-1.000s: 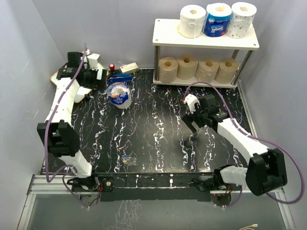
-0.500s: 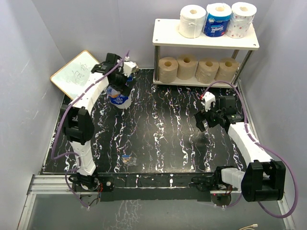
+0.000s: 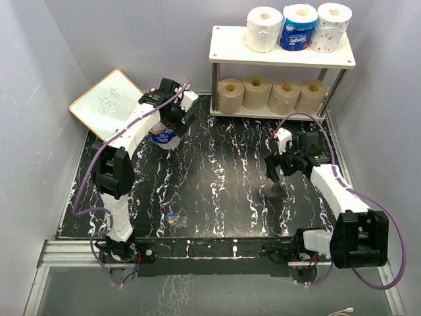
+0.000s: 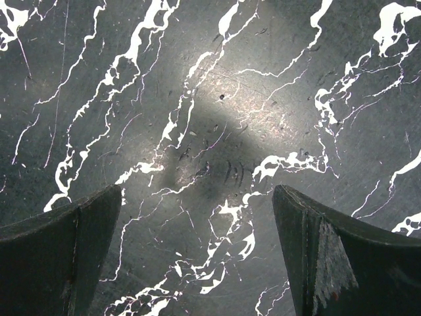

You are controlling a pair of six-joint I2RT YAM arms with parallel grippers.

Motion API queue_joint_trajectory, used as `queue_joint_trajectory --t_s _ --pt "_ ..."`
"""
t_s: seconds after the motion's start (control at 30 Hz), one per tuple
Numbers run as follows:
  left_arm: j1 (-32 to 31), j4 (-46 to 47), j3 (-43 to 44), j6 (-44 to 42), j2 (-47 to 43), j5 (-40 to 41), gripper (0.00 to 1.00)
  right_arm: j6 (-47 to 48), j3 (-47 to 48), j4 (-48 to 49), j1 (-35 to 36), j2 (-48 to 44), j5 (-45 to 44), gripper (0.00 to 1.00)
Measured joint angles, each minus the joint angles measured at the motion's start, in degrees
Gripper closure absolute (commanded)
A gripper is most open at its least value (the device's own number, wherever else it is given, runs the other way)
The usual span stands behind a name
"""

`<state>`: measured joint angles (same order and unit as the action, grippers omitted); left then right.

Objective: Place and organize the paper towels onto the shelf

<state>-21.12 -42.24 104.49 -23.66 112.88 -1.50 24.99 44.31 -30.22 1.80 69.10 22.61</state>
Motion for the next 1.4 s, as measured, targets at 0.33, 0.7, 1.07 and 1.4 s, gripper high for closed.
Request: queue_joint_trajectory --t_s 0.33,0.7,1.07,1.4 --pt "0.02 1.44 -0.55 -0.44 3.28 2.58 0.03 0.0 0.0 -0.02 0.0 0.0 1.16 0.02" --pt "0.0 3.74 -5.01 -0.42 4.09 2.58 0.09 0.0 0.0 -0.02 0.0 0.09 1.25 0.02" --pt "-0.24 3.61 -4.48 -0.94 4.28 3.91 0.38 -0.02 0.0 -0.02 0.0 1.44 1.16 0.02" --pt "-0.87 2.54 -0.09 -1.9 5.92 6.03 0.55 -0.02 0.0 -0.02 0.02 2.03 1.25 0.02"
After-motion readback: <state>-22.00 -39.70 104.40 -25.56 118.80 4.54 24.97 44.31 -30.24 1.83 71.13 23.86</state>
